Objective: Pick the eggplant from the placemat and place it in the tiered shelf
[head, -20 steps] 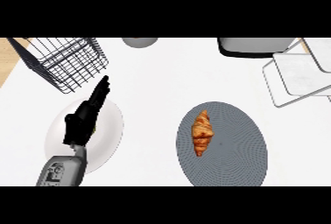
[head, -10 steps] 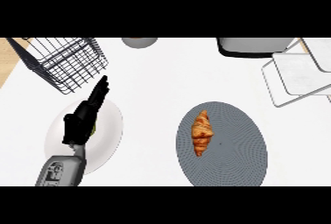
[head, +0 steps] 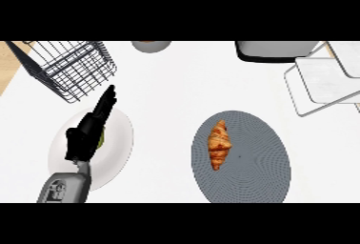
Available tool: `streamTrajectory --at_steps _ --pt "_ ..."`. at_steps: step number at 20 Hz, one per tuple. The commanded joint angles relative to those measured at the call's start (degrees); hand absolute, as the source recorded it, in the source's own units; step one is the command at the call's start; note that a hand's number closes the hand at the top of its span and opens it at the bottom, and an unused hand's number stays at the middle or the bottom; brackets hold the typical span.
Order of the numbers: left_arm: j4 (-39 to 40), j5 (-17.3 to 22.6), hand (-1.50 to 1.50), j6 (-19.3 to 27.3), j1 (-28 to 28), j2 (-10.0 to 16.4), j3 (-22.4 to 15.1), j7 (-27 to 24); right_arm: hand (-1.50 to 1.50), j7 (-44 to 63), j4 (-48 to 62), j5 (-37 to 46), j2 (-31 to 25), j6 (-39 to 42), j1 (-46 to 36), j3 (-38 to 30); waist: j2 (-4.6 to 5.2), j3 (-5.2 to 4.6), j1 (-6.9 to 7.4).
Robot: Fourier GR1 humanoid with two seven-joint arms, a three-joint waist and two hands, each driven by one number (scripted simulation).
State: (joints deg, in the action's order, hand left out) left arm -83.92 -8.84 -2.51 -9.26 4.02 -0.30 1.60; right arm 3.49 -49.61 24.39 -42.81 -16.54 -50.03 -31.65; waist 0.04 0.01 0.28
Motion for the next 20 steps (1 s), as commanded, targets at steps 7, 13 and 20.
streamTrajectory --at_steps 7,13,20 --pt "-2.0 -1.2 0.00 1.7 -0.1 -1.2 -0.9 1.5 -1.50 7.4 -3.2 -8.9 -7.4 -1.9 -3.0 -9.9 -0.18 -0.01 -0.36" --pt "2.1 0.5 0.00 0.0 0.2 0.9 1.8 -2.1 -1.50 17.3 1.1 -13.2 -19.3 9.2 3.9 -16.5 -0.26 -0.02 -1.66" --pt "0.3 -0.8 0.00 1.8 1.6 -0.7 0.5 -0.8 -1.50 10.7 6.7 -18.2 -27.0 23.1 21.1 -26.7 -0.33 0.10 -2.31"
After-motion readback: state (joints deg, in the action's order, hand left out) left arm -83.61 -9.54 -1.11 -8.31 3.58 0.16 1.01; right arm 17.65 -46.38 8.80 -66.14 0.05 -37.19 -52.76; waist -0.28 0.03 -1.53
